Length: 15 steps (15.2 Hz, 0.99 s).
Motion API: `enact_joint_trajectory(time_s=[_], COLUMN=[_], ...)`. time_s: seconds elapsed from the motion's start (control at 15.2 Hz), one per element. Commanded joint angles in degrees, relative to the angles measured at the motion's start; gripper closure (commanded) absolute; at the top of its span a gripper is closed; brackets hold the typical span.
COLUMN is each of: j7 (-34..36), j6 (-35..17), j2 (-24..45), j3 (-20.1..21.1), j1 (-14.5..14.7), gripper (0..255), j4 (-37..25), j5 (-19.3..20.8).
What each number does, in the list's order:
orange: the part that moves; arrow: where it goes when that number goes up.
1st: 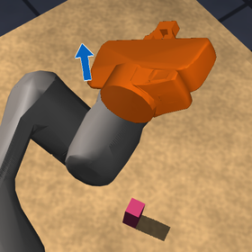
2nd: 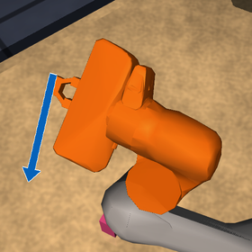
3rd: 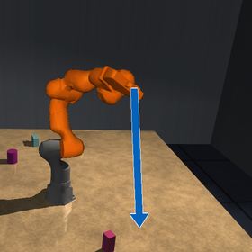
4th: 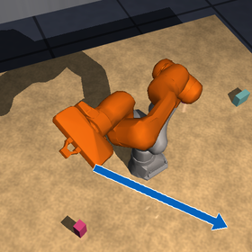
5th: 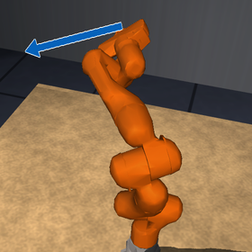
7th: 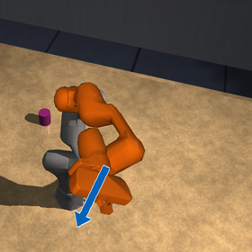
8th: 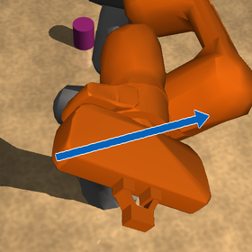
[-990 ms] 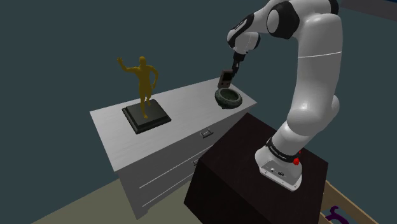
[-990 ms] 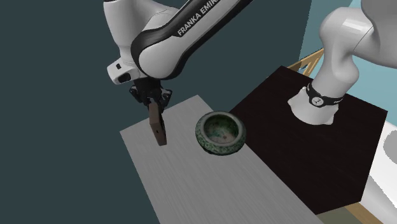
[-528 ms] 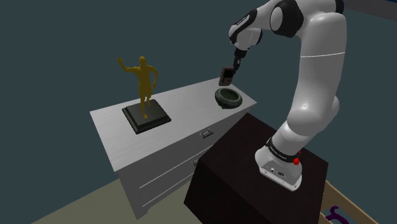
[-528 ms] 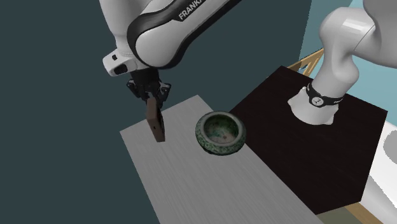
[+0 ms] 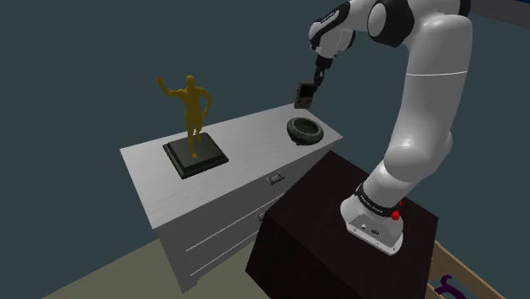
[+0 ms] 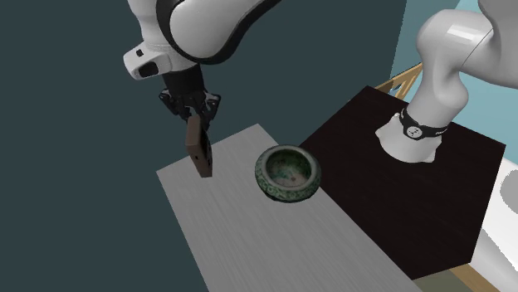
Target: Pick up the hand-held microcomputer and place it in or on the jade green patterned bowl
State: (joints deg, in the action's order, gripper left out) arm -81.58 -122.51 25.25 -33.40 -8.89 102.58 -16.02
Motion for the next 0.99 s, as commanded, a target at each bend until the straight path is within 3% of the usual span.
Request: enact_joint_trajectory(time_s=[0.0, 0.92], j7=[0.39, 2.39], j6=[1.25, 10.20], j2=[-0.84, -5.06], j3=[-0.33, -1.87], j1=[0.24, 1.07], gripper=[255, 255], j4=[-0.54, -6.01], j5=[0.60, 3.73])
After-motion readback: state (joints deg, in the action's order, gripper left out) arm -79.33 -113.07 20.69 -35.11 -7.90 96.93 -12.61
